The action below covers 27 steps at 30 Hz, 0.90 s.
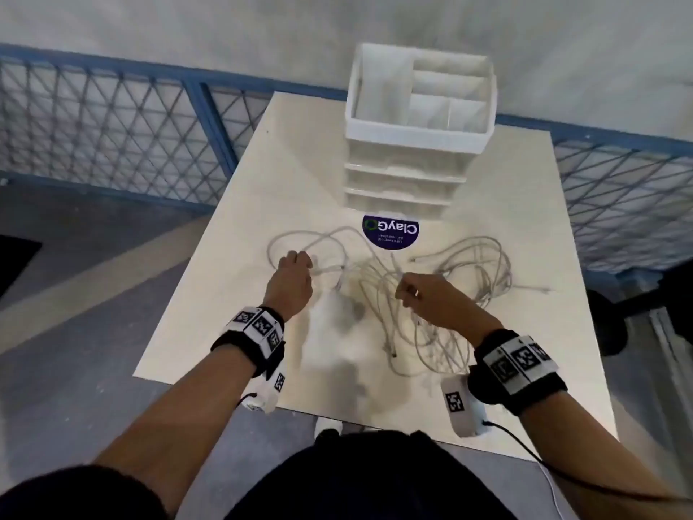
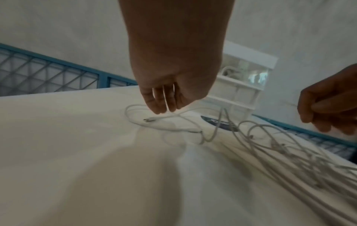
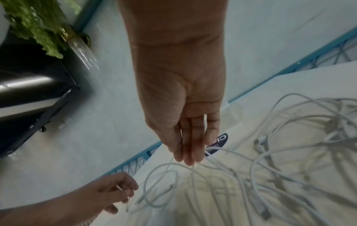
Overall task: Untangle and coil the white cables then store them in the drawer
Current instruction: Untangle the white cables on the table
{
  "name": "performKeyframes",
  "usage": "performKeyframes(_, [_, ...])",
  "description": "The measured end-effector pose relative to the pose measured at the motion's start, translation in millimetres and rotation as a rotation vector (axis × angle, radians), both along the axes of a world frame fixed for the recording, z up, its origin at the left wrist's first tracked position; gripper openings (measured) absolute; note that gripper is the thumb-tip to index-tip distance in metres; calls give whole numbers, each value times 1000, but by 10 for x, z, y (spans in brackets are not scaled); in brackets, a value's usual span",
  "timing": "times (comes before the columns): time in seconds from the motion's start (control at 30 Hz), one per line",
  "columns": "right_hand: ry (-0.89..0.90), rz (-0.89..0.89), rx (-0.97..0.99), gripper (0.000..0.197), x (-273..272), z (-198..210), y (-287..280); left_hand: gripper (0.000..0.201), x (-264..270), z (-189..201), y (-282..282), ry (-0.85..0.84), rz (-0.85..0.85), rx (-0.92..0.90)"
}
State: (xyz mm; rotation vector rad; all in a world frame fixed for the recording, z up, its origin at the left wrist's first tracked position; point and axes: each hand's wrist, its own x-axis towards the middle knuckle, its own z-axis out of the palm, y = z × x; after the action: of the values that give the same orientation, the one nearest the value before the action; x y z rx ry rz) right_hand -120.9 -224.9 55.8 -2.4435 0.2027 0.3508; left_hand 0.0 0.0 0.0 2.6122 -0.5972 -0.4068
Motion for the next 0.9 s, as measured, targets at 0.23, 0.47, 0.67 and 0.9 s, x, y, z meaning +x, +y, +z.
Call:
performKeyframes(0.23, [-44, -22, -26, 10, 541, -244, 83, 40, 352, -173, -46, 40, 142, 194])
performKeyframes(0.47, [-83, -9, -40, 23, 944, -340, 153, 29, 512, -215, -282, 70, -43, 69])
performKeyframes(0.67, [-261, -70, -269, 28, 1148, -299, 138, 13, 467, 375, -596, 27, -168, -492])
performKeyframes(0.9, [-41, -201, -106, 25, 928, -332, -446, 17, 743, 791, -300, 169, 309, -1107])
